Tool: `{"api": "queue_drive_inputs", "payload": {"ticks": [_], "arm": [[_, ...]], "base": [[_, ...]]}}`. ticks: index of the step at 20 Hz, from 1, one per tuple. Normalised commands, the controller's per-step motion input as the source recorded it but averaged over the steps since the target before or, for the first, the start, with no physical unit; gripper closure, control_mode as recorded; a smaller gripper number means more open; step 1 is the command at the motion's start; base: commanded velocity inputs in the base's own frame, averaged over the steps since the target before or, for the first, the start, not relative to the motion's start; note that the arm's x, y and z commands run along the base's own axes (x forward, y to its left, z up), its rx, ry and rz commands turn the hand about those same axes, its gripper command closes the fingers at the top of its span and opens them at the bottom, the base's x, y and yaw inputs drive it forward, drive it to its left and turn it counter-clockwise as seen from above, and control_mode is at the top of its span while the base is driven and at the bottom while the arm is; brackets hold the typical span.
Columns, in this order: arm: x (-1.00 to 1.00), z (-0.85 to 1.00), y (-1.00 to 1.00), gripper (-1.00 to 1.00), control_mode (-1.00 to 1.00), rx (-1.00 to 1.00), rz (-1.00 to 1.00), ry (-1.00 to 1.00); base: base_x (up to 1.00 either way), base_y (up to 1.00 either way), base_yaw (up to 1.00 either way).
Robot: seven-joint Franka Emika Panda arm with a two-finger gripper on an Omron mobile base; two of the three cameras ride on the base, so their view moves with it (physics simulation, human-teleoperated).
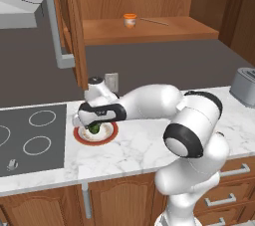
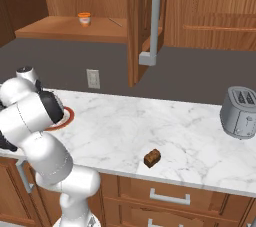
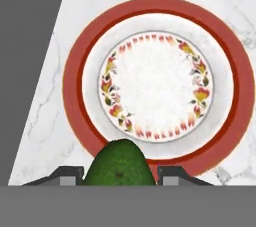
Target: Pick the avocado and bread from the counter and place them on the plate. Then pick the jam from the cabinet and place it next to the plate. Lastly close the cabinet door.
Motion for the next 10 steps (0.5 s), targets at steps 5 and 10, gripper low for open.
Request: {"api": "queue_drive_inputs", "payload": {"ticks": [5, 10], "arm": [[0.17, -0.45, 0.06, 1.0, -1.0, -0.01, 0.0, -0.04], [0.25, -0.38, 0.0, 1.0, -1.0, 0.0, 0.0, -0.04]], "base": [[0.0, 0.0, 0.0], [0.0, 0.0, 0.0]]}}
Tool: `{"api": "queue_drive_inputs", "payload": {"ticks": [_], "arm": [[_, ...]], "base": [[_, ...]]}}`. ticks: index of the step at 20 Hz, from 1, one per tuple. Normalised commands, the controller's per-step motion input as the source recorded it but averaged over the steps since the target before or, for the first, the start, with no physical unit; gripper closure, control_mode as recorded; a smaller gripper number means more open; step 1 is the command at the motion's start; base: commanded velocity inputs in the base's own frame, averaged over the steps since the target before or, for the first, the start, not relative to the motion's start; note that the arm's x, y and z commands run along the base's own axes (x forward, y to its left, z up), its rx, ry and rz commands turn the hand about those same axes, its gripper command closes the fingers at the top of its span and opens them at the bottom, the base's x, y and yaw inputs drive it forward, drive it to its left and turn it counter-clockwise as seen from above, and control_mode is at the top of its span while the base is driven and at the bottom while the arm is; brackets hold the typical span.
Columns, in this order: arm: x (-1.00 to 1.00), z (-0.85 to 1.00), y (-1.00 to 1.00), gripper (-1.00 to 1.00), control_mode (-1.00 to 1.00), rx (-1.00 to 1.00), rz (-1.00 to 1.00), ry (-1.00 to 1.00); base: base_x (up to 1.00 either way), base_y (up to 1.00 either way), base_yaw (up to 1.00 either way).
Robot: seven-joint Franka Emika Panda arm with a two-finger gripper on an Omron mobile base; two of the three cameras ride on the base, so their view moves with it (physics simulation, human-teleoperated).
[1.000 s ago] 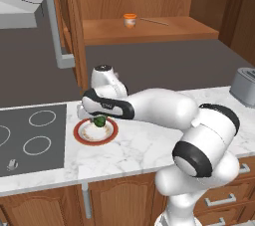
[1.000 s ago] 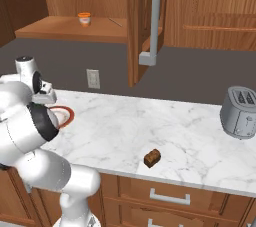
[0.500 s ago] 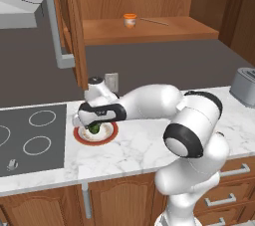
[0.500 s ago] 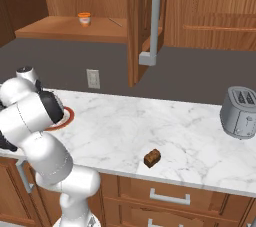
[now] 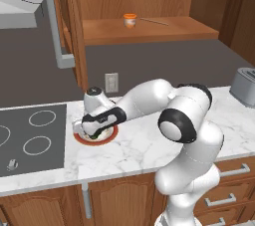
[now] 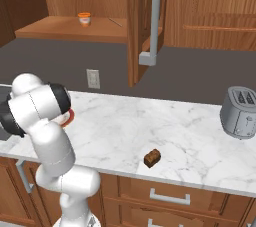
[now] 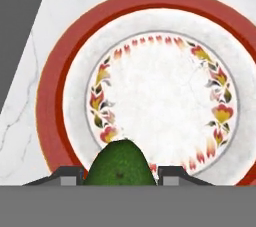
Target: Pick the avocado and bread from the counter and place them on the plate. Then pick the jam from the cabinet and place it next to the plate. Lastly close the cabinet door.
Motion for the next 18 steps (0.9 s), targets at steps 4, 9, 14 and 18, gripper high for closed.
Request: {"api": "queue_drive_inputs", "payload": {"ticks": [4, 9, 14, 18], "arm": [[0.27, -0.35, 0.0, 1.0, -1.0, 0.0, 0.0, -0.01], [0.14, -0.26, 0.0, -1.0, -1.0, 0.0, 0.0, -0.03], [0.01, -0.04, 0.0, -1.0, -1.0, 0.0, 0.0, -0.09], [0.0, 0.06, 0.0, -1.0, -1.0, 0.0, 0.0, -0.19]], "base": [[0.0, 0.0, 0.0], [0.0, 0.0, 0.0], [0.0, 0.0, 0.0], [0.0, 0.0, 0.0]]}}
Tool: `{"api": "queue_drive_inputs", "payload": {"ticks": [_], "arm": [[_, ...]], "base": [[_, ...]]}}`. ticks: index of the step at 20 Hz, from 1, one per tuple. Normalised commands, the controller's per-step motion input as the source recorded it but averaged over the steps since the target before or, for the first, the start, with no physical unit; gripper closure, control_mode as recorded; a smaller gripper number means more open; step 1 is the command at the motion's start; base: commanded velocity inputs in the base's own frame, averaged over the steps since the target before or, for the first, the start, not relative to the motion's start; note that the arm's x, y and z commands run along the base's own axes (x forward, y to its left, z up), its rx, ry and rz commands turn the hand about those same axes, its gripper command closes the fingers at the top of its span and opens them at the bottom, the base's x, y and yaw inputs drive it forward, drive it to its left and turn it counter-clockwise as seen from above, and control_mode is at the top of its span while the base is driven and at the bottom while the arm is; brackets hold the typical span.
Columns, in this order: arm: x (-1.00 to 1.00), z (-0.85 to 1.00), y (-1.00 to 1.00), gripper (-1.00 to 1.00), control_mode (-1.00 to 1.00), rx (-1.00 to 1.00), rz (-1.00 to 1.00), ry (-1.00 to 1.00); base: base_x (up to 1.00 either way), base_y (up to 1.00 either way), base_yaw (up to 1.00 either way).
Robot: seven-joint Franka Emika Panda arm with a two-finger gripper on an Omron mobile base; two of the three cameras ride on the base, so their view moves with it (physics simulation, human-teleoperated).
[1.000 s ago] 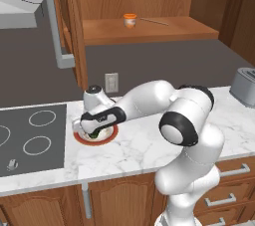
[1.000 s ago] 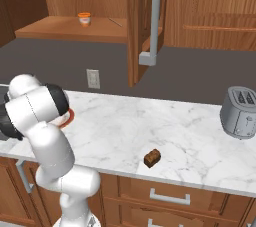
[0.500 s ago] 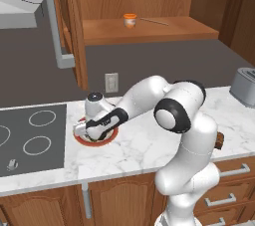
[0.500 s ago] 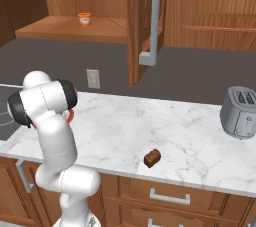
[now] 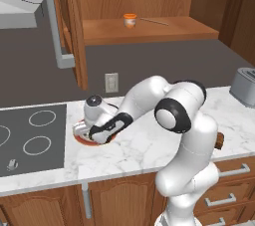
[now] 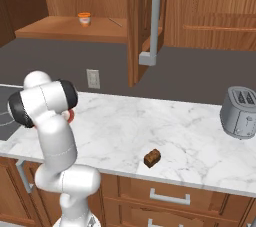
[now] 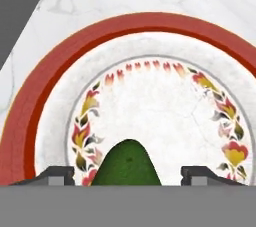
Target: Pick the avocado and bread from the counter and place them on the plate. Then pick the jam from the cabinet and place it next to the plate. Lastly close the cabinet door.
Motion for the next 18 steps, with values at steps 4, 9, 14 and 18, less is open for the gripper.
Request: {"api": "queue_drive_inputs", "payload": {"ticks": [4, 9, 14, 18], "arm": [[0.0, 0.28, 0.0, -1.0, -1.0, 0.01, 0.0, -0.28], [-0.08, 0.43, -0.17, -1.0, -1.0, 0.04, 0.0, -0.33], [-0.31, 0.42, -0.71, -1.0, -1.0, 0.06, 0.0, -0.13], [-0.49, 0.45, -0.95, -1.0, -1.0, 0.08, -0.04, 0.0]], "base": [[0.0, 0.0, 0.0], [0.0, 0.0, 0.0], [0.0, 0.0, 0.0], [0.0, 0.0, 0.0]]}}
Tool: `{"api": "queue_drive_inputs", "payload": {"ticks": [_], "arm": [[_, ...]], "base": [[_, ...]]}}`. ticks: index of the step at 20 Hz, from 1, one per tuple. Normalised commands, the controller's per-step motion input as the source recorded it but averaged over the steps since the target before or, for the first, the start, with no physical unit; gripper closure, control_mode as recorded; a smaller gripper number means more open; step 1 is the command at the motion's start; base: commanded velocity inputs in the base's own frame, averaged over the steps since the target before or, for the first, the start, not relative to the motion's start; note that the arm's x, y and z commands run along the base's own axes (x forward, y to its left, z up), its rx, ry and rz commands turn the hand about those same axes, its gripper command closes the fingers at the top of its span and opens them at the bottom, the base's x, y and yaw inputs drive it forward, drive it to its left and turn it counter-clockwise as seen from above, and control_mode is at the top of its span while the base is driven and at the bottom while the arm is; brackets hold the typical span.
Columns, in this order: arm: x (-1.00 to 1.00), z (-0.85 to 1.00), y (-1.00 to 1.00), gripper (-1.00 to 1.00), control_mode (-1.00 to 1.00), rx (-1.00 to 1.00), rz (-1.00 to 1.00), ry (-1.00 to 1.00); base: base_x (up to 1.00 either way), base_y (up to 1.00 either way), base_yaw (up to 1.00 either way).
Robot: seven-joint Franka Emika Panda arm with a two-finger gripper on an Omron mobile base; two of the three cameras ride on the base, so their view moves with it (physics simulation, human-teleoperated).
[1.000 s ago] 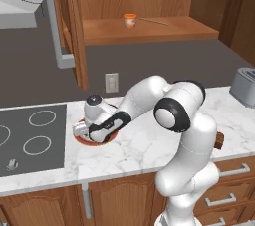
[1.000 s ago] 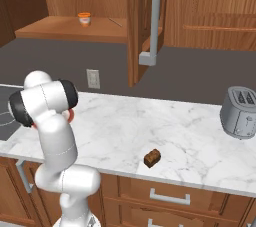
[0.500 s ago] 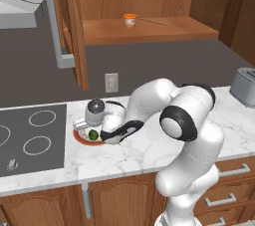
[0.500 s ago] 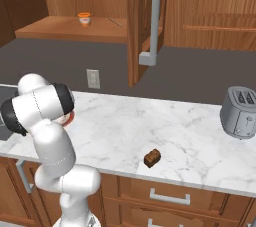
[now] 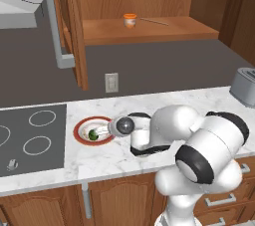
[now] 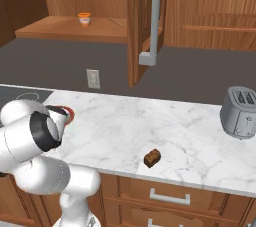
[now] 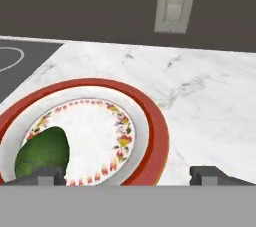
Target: Pick the avocado and bread from the counter and place them on the plate. Then pick the jam from the cabinet and place it next to the plate. Lastly close the cabinet door.
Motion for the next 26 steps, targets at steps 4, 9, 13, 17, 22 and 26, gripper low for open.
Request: {"api": "queue_drive_inputs", "payload": {"ticks": [4, 9, 13, 17, 22, 26], "arm": [[-0.34, 0.86, -0.79, -1.0, -1.0, 0.14, -0.1, 0.0], [-0.2, 1.0, -0.69, -1.0, -1.0, 0.17, -0.12, 0.04], [-0.12, 1.0, -0.6, -1.0, -1.0, 0.15, -0.13, 0.08], [-0.22, 0.77, -0.6, -1.0, -1.0, 0.06, -0.12, 0.15], [-0.33, 0.45, -0.55, -1.0, -1.0, 0.0, -0.14, 0.26], [-0.45, 0.03, -0.53, -1.0, -1.0, 0.0, -0.19, 0.19]], "base": [[0.0, 0.0, 0.0], [0.0, 0.0, 0.0], [0.0, 0.0, 0.0], [0.0, 0.0, 0.0], [0.0, 0.0, 0.0], [0.0, 0.0, 0.0]]}}
